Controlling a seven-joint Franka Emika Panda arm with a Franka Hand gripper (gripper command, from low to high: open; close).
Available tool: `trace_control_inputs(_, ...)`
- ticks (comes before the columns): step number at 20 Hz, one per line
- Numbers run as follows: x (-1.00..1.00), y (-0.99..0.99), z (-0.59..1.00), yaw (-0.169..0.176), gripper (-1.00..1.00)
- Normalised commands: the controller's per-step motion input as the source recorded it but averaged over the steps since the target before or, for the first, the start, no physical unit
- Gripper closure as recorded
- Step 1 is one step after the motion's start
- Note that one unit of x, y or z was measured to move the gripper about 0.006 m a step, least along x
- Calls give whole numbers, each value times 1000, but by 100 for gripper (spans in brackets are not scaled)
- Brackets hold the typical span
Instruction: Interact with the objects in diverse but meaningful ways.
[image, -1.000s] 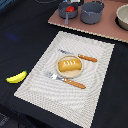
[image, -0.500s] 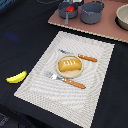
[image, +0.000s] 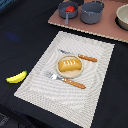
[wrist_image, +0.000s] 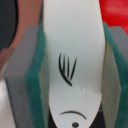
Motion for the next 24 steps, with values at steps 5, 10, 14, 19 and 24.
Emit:
trace_control_inputs(5,310,-318,-2,-25,-100)
trace_control_inputs(10,77,-306,-69,-17,-100)
trace_control_inputs(14,92,-320,11,-19,-100)
trace_control_inputs(19,-2,-307,47,-19,-100)
trace_control_inputs(24,-11,-311,130,-13,-100)
